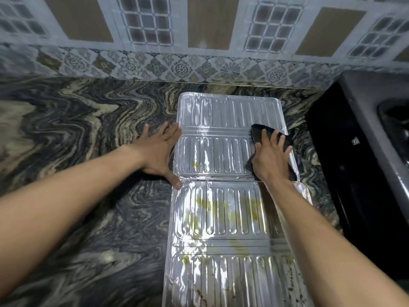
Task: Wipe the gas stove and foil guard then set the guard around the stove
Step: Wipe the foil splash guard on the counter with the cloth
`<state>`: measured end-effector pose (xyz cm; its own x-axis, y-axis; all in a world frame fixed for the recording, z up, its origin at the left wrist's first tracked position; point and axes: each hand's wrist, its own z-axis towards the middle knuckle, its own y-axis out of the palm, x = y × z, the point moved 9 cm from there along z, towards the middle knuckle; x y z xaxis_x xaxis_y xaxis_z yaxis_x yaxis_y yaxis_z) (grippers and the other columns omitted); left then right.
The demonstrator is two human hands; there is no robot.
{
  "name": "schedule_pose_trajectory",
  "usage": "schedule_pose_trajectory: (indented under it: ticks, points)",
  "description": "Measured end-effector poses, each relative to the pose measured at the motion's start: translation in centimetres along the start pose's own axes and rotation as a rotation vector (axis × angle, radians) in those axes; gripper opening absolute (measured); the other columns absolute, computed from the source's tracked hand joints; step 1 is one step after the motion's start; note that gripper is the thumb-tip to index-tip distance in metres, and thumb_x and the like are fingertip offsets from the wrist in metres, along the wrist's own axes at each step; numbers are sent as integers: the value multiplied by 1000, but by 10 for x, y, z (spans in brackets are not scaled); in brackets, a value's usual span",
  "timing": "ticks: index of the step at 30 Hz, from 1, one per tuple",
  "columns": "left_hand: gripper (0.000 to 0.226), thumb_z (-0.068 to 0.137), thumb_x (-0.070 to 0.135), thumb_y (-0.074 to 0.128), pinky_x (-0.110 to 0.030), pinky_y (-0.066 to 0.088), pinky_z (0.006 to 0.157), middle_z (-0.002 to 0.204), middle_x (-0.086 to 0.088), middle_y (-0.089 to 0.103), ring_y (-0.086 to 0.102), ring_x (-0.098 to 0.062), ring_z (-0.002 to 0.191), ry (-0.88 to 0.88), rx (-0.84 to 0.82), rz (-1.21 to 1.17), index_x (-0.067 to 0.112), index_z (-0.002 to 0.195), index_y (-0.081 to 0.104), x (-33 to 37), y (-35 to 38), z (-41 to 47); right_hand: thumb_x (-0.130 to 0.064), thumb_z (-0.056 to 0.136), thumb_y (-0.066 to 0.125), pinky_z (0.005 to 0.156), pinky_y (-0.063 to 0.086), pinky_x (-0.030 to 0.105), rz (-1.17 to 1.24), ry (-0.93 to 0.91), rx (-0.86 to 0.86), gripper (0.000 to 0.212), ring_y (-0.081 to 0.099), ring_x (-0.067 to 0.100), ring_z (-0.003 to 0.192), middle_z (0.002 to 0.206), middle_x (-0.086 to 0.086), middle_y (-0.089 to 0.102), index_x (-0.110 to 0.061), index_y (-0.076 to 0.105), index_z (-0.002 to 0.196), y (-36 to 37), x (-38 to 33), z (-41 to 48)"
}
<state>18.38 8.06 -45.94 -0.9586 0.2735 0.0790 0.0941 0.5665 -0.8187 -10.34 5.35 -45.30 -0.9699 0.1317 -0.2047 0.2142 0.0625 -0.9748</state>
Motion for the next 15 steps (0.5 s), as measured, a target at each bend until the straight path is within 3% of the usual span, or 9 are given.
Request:
schedule_pose_trajectory:
  ticks: [2,8,11,15]
  points:
    - [164,34,95,64,-57,-17,115,157,7,-34,-31,-21,146,-10,-5,-50,23,151,-26,-3,2,-1,-21,105,31,119,8,60,2,-96,-28,52,10,39,150,162,21,17,-11,22,155,2,-20,-2]
    - [167,30,95,64,-58,-21,111,159,6,-31,-30,-22,146,-22,-19,-53,22,151,-26,-3,0,-1,-5,100,46,122,1,53,61,-632,-315,67,-3,28,152,166,9,1,-19,16,158,21,-131,-50]
    - [168,28,96,63,-63,-19,113,159,6,-31,-31,-22,146,-34,-36,-53,23,151,-27,-3,0,-2,-2,99,43,123,-4,47,23,-759,-428,67,-6,24,152,165,7,-1,-20,16,158,26,-149,-86]
    - [168,29,95,64,-62,-18,114,159,7,-31,-31,-22,146,-39,-38,-47,23,151,-27,-2,-1,-4,-12,104,36,123,-3,46,-17,-794,-392,59,-4,25,153,166,6,2,-21,14,158,29,-119,-118]
